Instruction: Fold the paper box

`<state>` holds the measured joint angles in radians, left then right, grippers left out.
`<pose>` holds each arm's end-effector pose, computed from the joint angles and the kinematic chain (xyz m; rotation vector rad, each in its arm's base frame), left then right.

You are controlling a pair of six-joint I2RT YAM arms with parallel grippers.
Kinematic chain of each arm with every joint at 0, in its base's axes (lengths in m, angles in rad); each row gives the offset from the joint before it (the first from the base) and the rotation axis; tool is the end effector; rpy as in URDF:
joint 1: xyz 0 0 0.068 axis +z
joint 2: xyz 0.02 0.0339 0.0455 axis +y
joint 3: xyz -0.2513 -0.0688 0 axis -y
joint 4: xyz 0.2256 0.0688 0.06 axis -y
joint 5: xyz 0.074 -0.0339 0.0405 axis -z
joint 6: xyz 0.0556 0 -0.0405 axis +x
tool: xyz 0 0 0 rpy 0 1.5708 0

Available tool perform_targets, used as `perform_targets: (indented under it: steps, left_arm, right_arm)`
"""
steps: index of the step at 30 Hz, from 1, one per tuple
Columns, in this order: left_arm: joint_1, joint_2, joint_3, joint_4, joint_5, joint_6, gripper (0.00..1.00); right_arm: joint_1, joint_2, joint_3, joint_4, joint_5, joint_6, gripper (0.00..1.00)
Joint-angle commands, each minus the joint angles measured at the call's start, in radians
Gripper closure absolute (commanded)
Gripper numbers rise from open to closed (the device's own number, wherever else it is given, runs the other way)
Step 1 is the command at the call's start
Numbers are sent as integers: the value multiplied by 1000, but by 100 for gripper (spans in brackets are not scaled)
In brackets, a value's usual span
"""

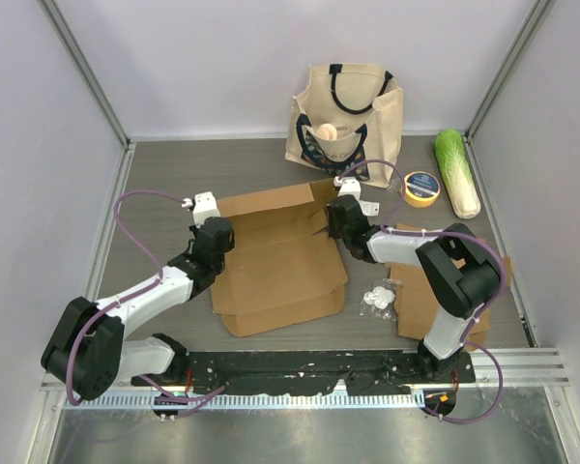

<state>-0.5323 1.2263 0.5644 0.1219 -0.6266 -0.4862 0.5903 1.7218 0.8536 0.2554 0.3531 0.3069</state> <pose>0.2337 -0.0998 0.1975 -0.3156 1.9753 0.0132 0.3036 0.1803 0.1560 -0.1057 2.1414 0.1377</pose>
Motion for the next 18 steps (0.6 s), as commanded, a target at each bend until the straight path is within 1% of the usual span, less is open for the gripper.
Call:
perform_targets:
  steps: [1, 8, 12, 16, 18]
  left_arm:
    - [-3, -2, 6, -10, 25, -15, 100]
    - [-1, 2, 5, -4, 28, -18, 100]
    - [-1, 6, 3, 1, 33, -25, 100]
    - [-3, 2, 3, -4, 34, -28, 100]
    - [-1, 1, 5, -4, 33, -26, 100]
  right_arm:
    - [-10, 44, 56, 122, -94, 26, 99]
    - [9, -1, 30, 165, -164, 77, 99]
    - [16, 28, 36, 163, -218, 101, 99]
    - [35, 61, 13, 203, -272, 103, 99]
    - [39, 88, 28, 183, -289, 103, 99]
